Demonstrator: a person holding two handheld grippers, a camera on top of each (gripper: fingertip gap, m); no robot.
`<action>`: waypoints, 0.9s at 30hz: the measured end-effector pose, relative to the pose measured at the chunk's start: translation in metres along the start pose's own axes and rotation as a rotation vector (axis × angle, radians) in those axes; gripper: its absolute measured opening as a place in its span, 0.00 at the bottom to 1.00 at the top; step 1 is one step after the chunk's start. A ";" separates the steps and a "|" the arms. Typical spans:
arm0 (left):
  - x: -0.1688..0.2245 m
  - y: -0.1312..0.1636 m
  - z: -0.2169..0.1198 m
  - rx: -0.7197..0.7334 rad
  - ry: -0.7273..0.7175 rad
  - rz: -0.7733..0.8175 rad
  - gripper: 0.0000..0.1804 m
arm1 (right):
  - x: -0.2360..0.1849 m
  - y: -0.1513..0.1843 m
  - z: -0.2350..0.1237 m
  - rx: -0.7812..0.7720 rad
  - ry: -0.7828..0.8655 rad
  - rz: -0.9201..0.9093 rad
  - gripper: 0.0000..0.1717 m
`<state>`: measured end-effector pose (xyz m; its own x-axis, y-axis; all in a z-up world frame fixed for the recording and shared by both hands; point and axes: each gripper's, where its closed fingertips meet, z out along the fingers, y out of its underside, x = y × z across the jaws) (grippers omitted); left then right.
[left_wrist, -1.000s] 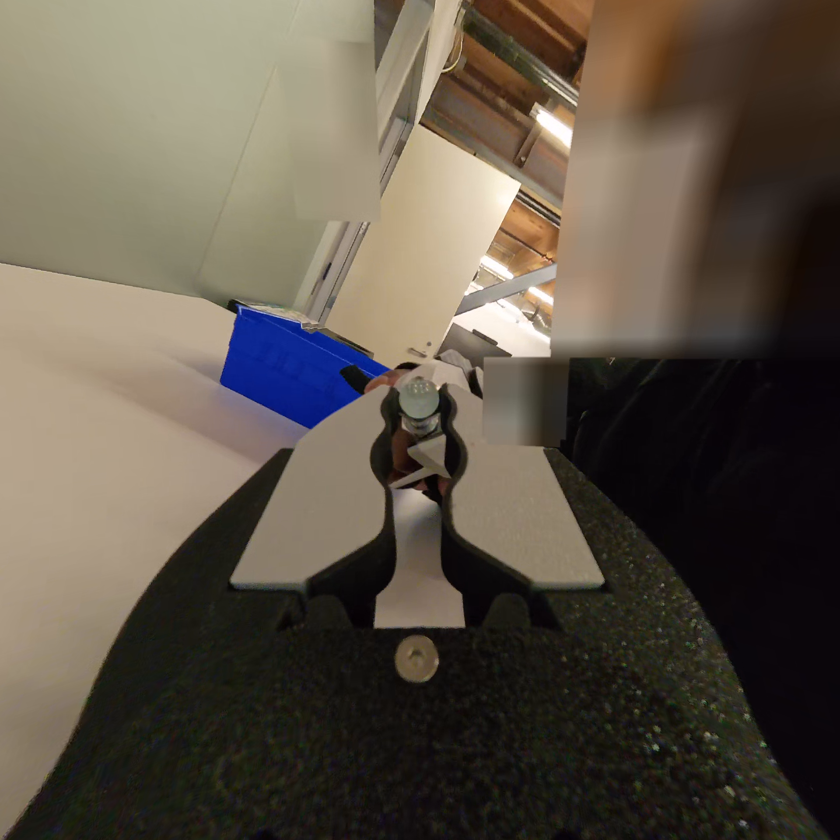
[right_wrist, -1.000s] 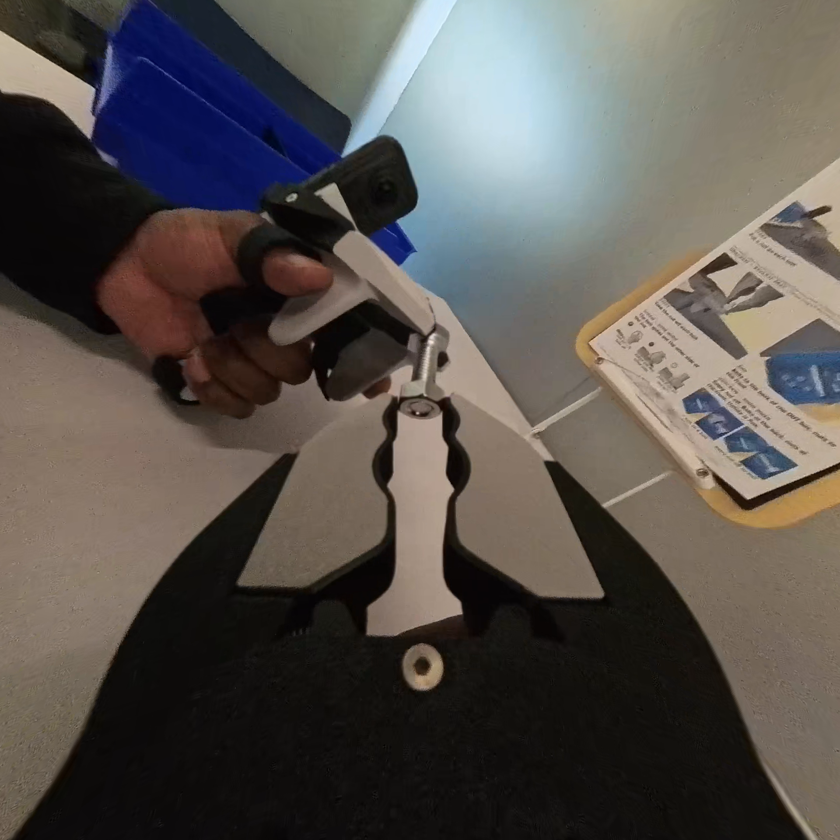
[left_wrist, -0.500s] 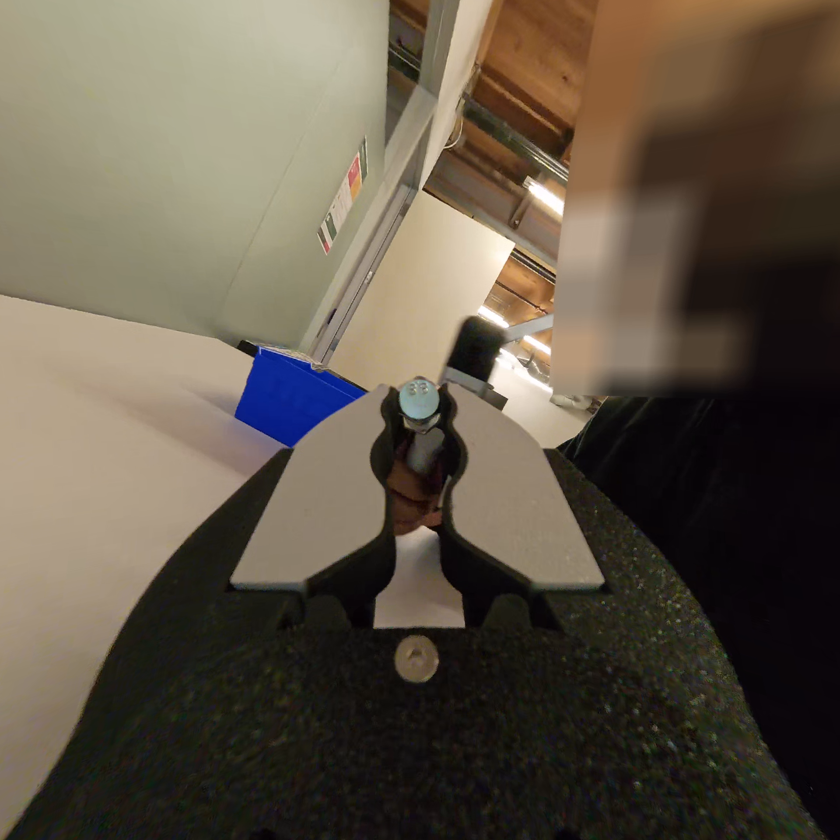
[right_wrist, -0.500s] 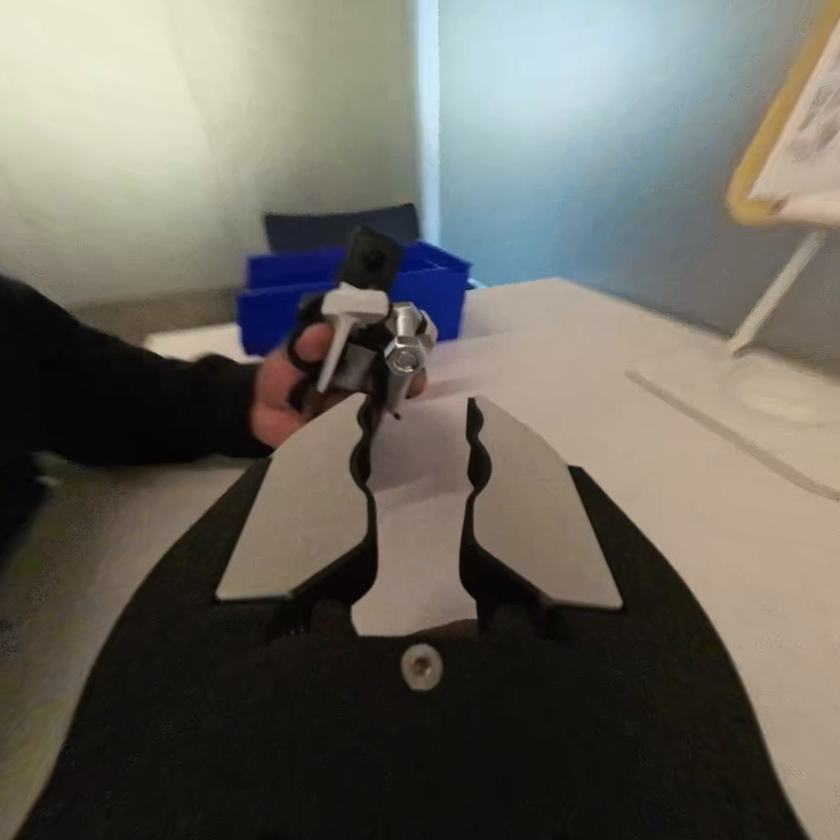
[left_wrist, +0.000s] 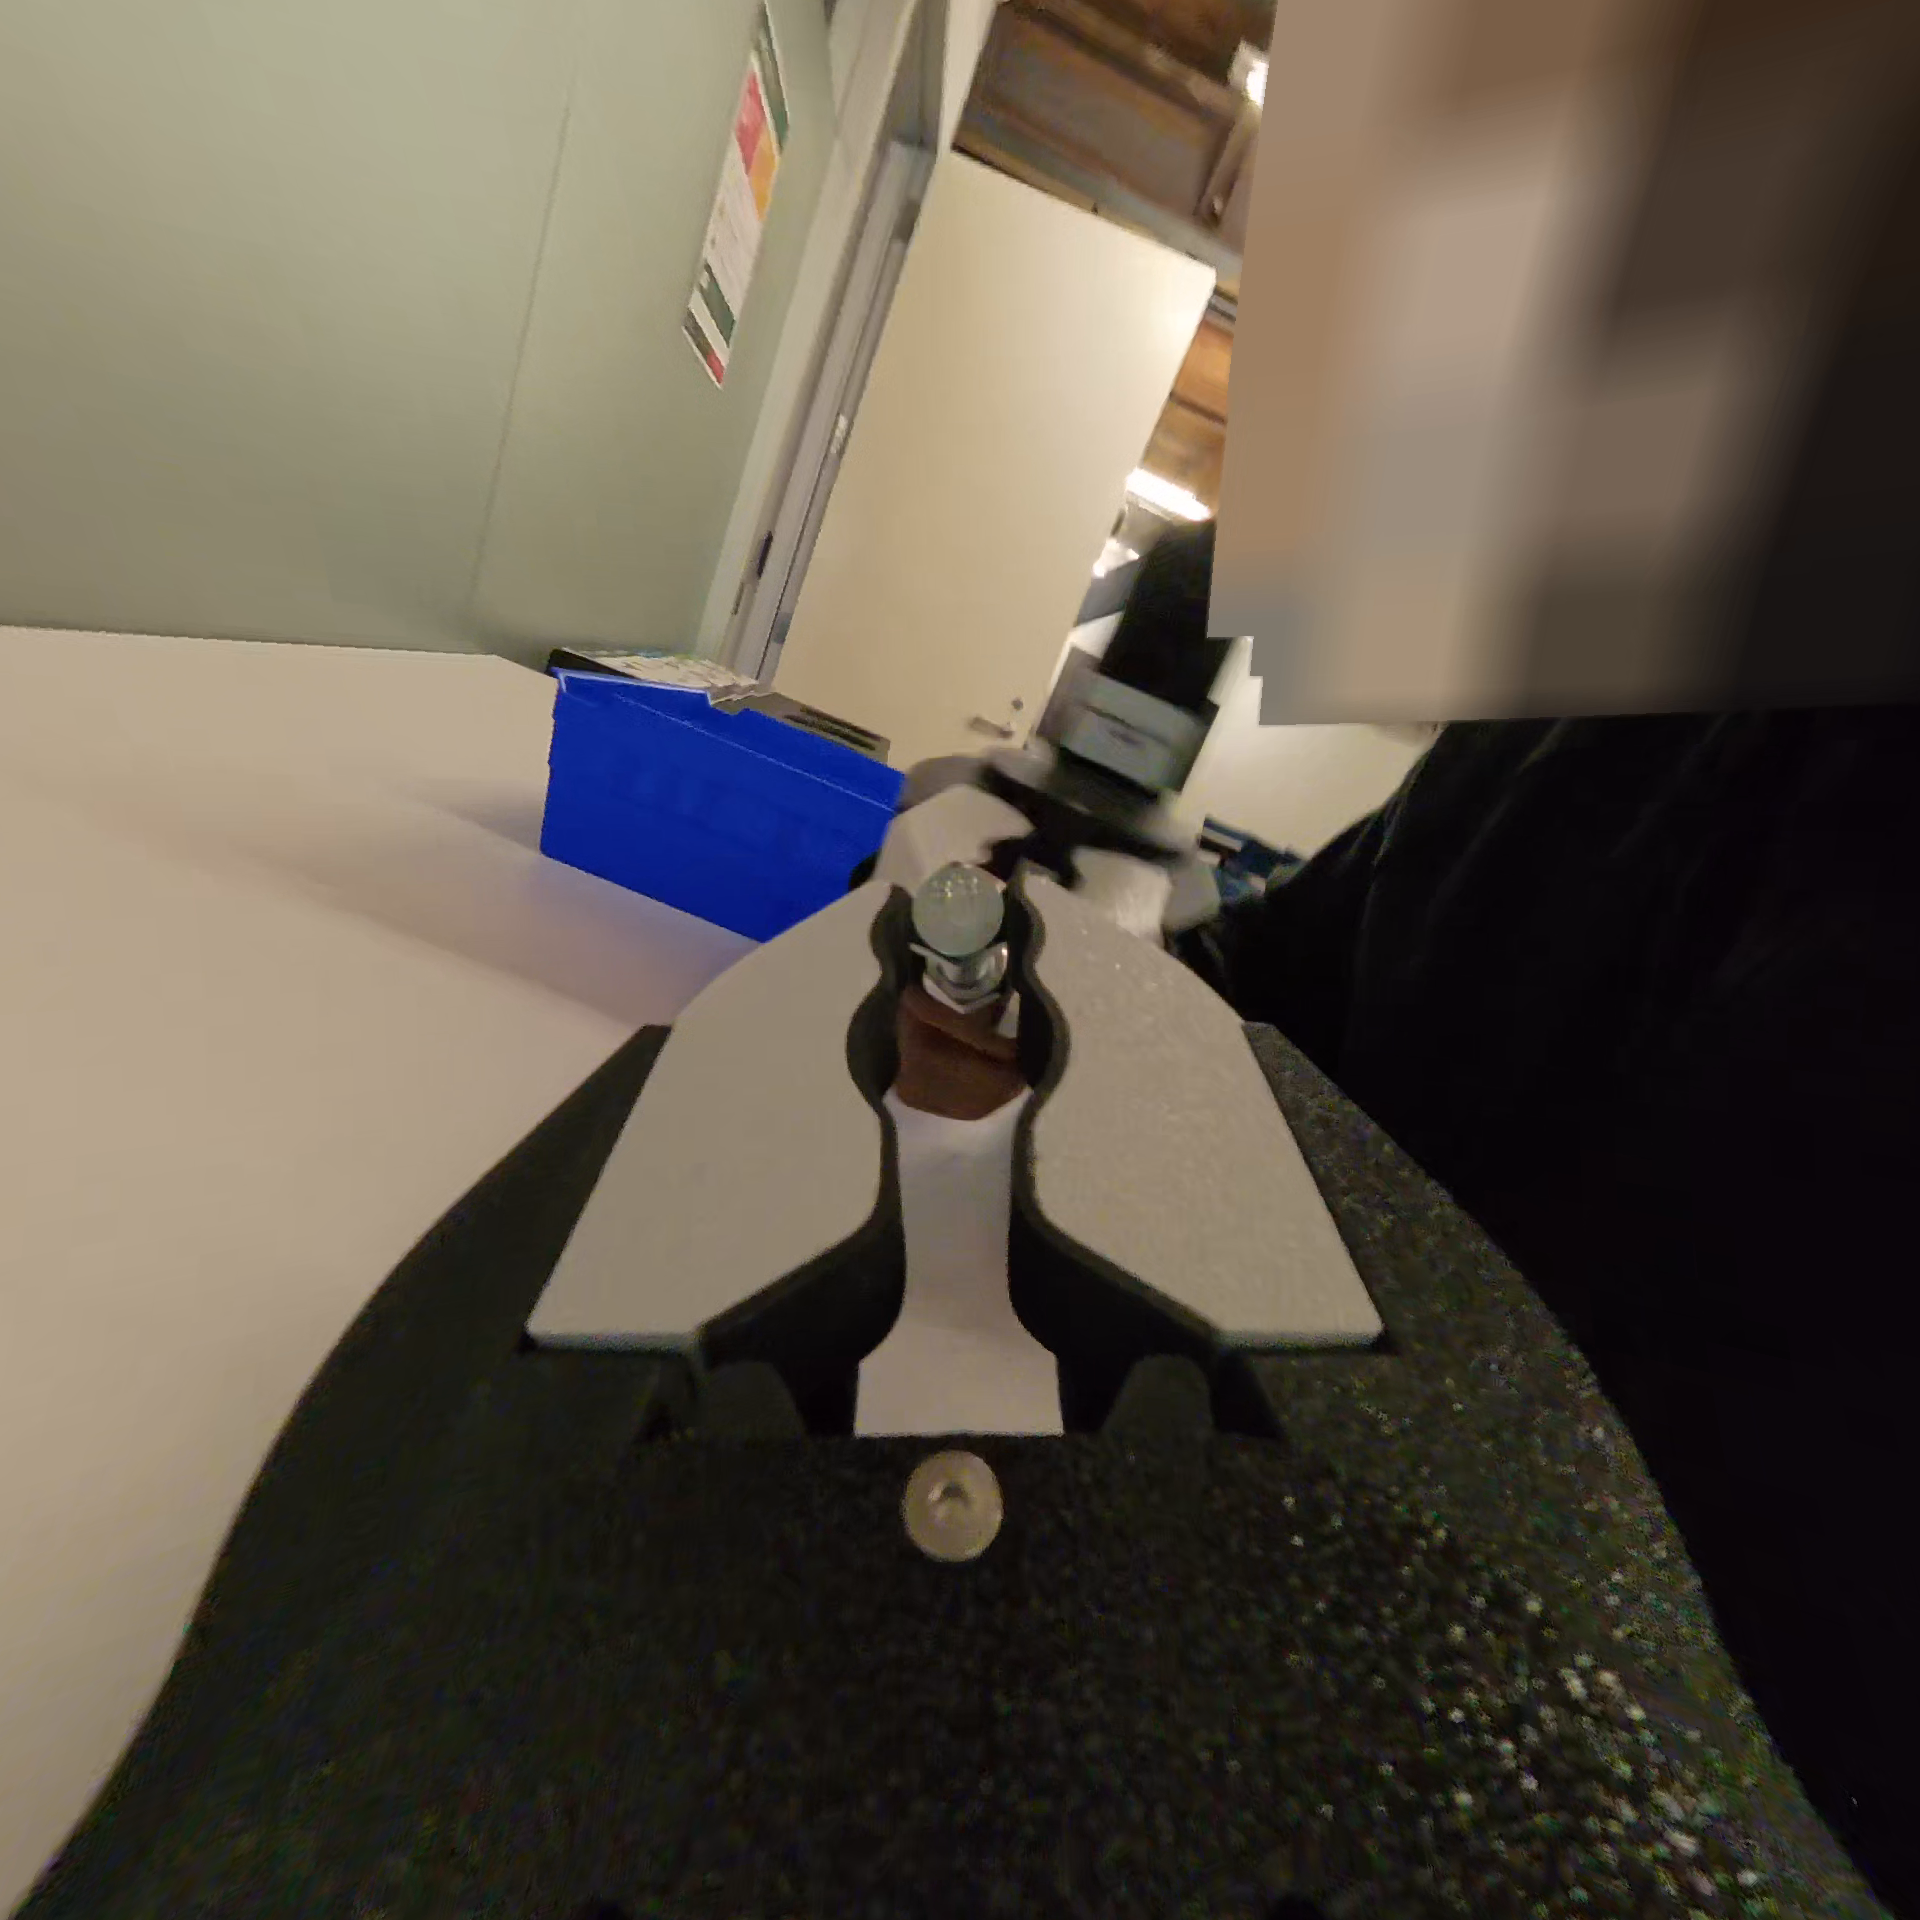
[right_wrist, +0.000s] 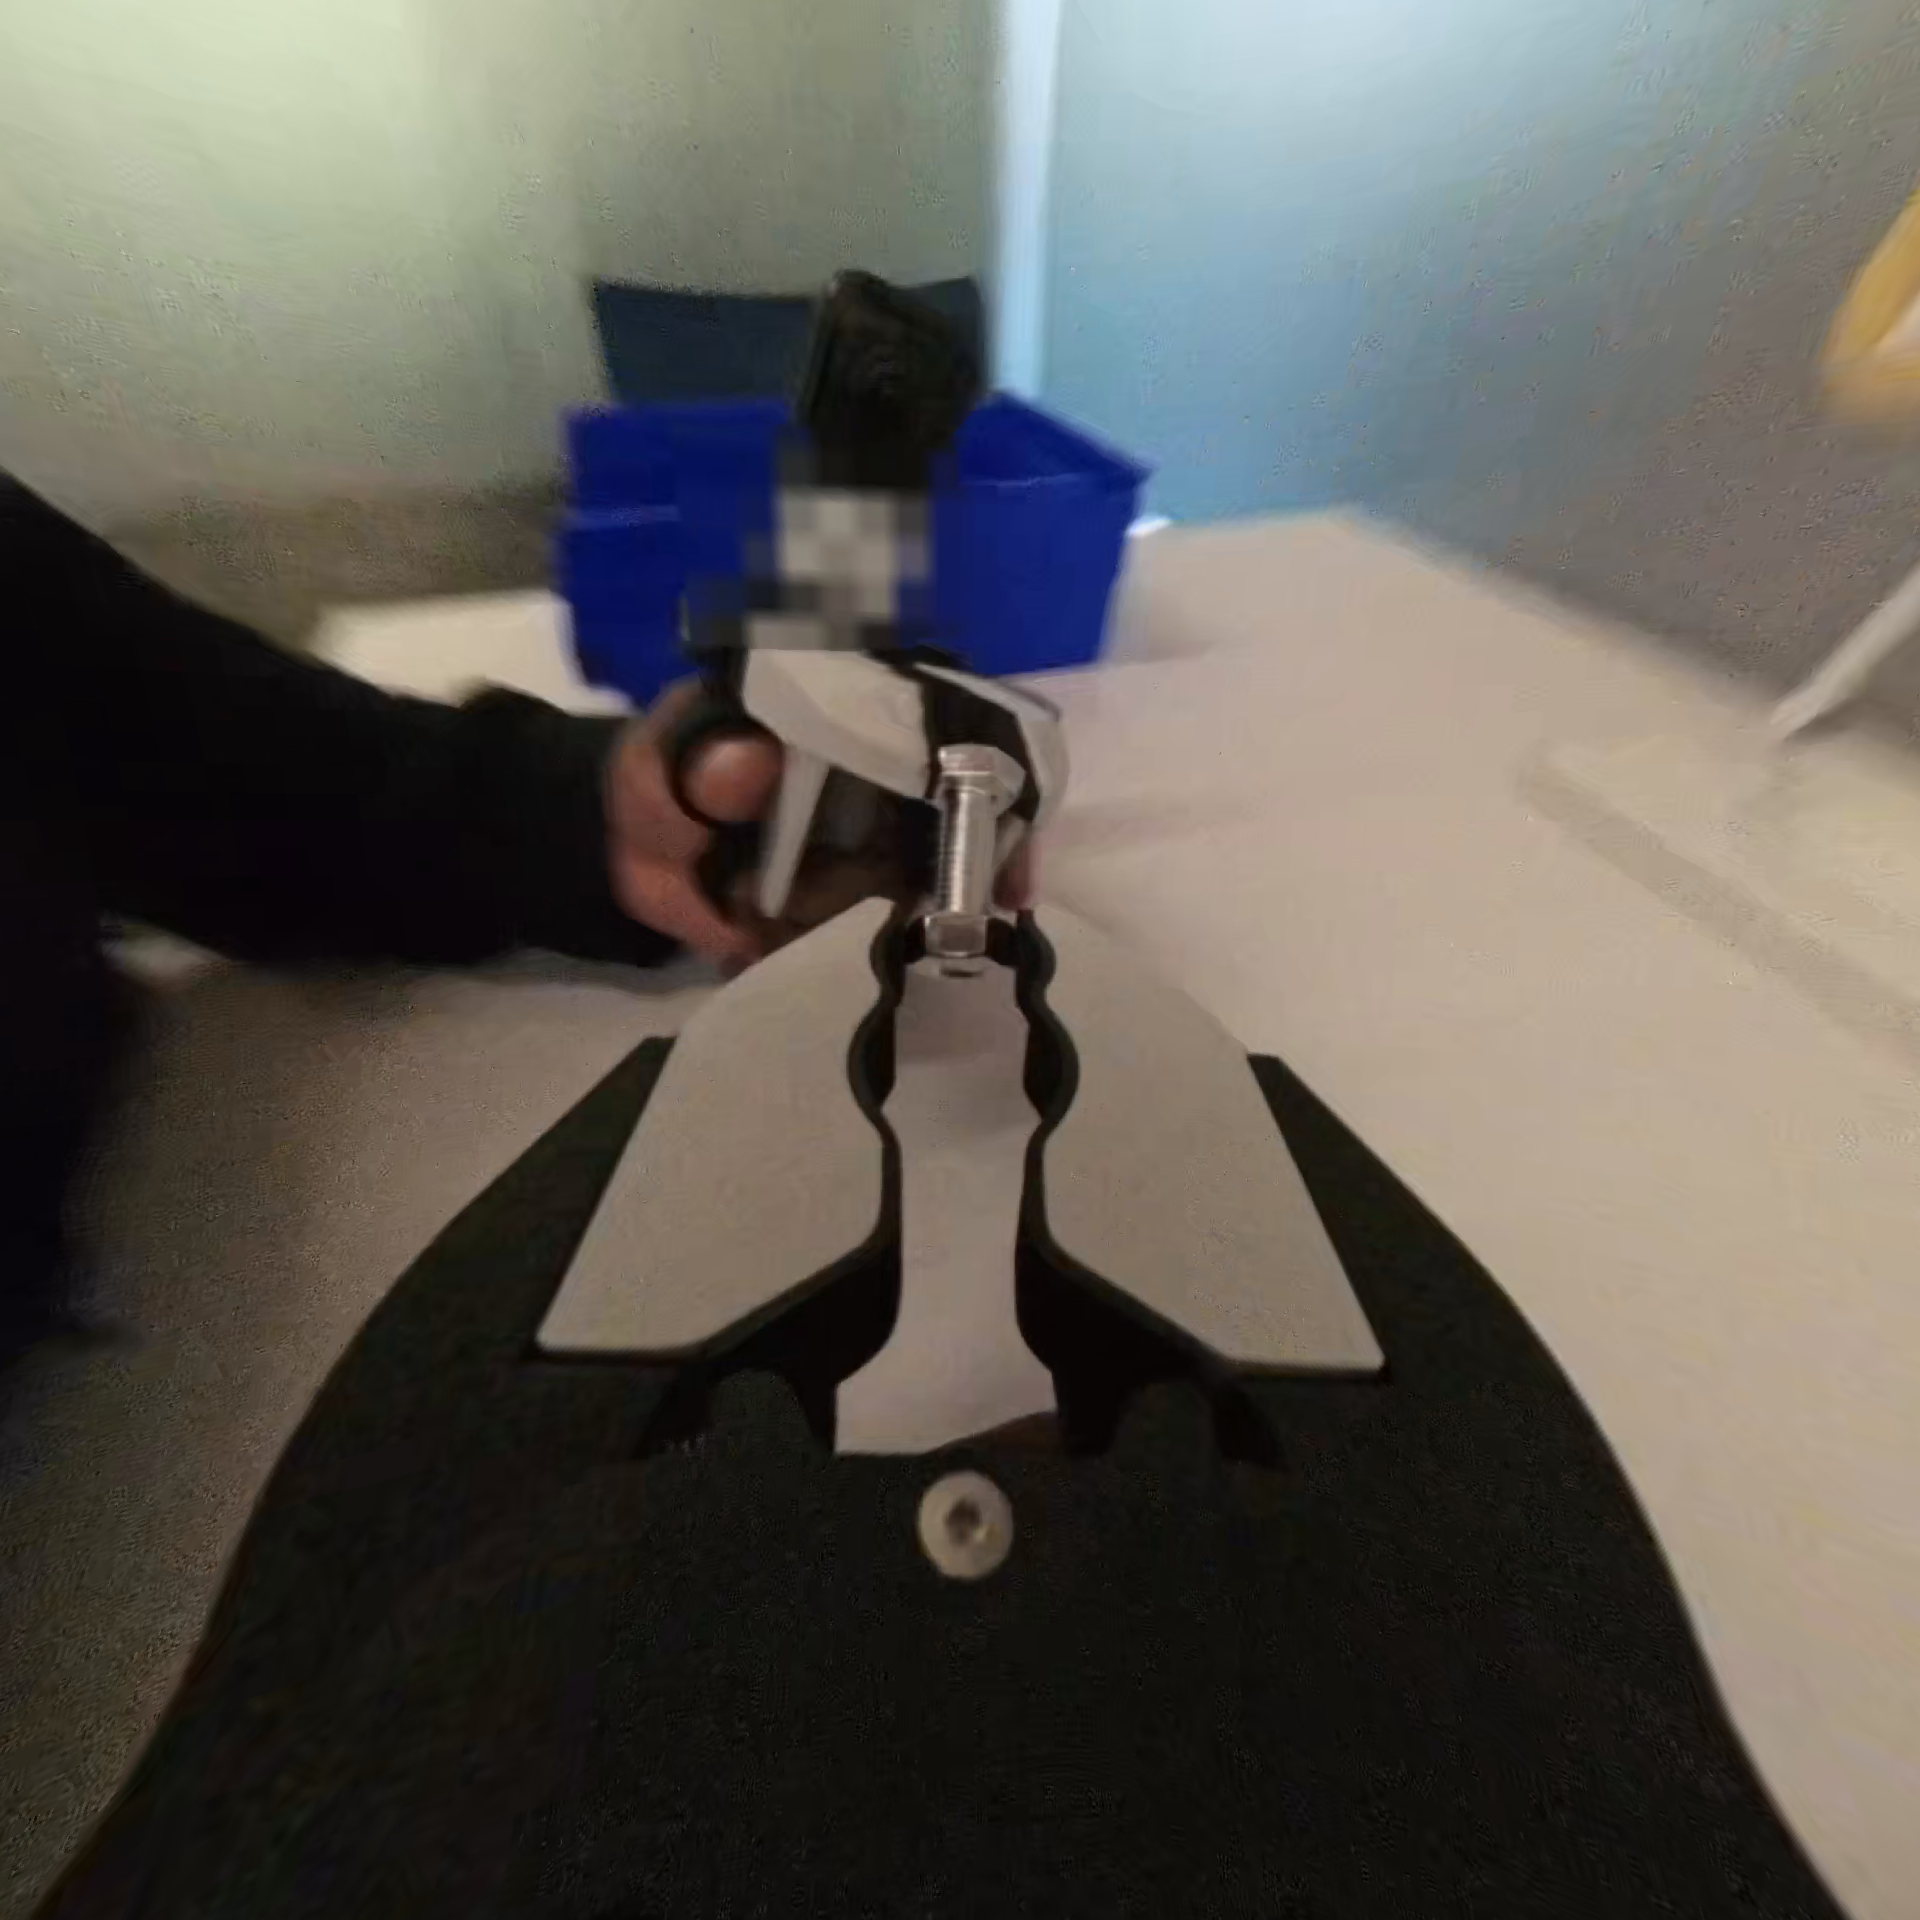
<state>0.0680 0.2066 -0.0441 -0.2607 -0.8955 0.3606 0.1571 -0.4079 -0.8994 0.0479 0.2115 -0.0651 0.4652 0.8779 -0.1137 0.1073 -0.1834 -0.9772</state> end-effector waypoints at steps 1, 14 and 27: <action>0.004 0.001 0.000 -0.019 0.014 0.034 0.09 | -0.006 0.000 -0.001 -0.002 -0.156 0.281 0.11; -0.009 -0.020 -0.007 0.205 0.007 -0.194 0.09 | 0.013 -0.018 -0.010 0.184 0.126 -0.318 0.28; 0.001 -0.014 -0.001 0.142 0.031 -0.103 0.09 | -0.001 -0.016 -0.002 0.130 -0.078 0.218 0.10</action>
<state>0.0646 0.2114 -0.0317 -0.3113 -0.8426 0.4394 0.2603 -0.5203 -0.8133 0.0474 0.2124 -0.0491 0.3954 0.8561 -0.3328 -0.1042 -0.3182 -0.9423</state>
